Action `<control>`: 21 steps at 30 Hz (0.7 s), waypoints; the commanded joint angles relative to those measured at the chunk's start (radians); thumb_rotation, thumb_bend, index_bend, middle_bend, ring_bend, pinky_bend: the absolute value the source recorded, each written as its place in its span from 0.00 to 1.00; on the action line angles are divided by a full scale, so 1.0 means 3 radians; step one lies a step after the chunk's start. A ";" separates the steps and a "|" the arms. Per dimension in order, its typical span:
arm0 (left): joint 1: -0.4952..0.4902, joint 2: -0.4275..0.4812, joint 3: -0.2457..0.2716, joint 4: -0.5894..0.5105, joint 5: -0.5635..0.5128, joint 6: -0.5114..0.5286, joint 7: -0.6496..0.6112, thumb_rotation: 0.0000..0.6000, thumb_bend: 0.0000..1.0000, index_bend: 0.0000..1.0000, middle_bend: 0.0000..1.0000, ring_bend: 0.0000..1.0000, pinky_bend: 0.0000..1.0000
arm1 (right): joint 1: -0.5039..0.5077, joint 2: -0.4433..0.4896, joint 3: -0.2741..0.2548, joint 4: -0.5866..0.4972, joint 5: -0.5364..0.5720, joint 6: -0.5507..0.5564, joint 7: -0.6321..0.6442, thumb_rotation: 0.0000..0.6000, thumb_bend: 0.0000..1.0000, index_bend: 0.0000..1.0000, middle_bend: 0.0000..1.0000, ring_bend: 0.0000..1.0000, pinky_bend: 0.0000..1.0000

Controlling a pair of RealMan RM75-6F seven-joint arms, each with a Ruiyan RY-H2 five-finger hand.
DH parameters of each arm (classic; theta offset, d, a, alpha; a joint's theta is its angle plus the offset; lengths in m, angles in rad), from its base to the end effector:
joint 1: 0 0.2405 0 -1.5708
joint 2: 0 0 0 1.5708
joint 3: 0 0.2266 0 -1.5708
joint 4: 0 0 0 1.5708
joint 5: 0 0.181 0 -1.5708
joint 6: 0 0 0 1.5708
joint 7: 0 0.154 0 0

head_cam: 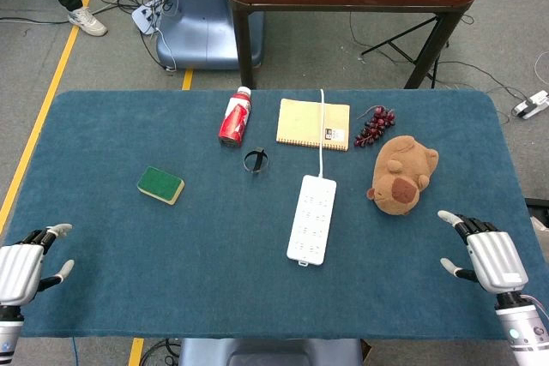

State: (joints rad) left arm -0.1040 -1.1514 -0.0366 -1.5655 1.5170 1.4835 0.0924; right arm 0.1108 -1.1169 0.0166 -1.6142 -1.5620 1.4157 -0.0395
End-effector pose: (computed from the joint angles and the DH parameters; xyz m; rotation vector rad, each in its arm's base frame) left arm -0.2740 0.1897 0.1643 -1.4485 -0.8123 -0.8406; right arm -0.2665 -0.1861 0.1549 1.5245 -0.9032 0.8614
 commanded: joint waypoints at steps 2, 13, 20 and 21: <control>-0.0003 0.0001 0.0005 0.0000 0.0000 -0.0009 -0.0001 1.00 0.26 0.36 0.39 0.38 0.61 | 0.0002 -0.0041 0.0019 0.0036 0.0003 0.0028 -0.0094 1.00 0.04 0.24 0.35 0.36 0.46; -0.0001 0.0000 0.0028 -0.0014 -0.0002 -0.0030 0.0018 1.00 0.26 0.36 0.40 0.38 0.61 | 0.0273 -0.0259 0.0099 0.0032 -0.0222 -0.0127 -0.0619 1.00 0.30 0.33 0.57 0.72 0.88; 0.0037 0.0019 0.0038 -0.0009 0.0057 0.0069 -0.0029 1.00 0.26 0.36 0.40 0.38 0.61 | 0.0681 -0.0209 0.0314 -0.0477 -0.0036 -0.0666 -0.1306 1.00 0.38 0.33 0.82 0.95 1.00; 0.0041 0.0019 0.0036 0.0000 0.0055 0.0079 -0.0044 1.00 0.26 0.37 0.40 0.38 0.61 | 0.0740 -0.0199 0.0351 -0.0548 0.0052 -0.0768 -0.1418 1.00 0.39 0.33 0.85 0.97 1.00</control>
State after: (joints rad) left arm -0.0935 -1.1462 -0.0257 -1.5676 1.5326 1.5050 0.0822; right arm 0.2775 -1.1823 0.0857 -1.7153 -1.5992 1.2604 -0.3833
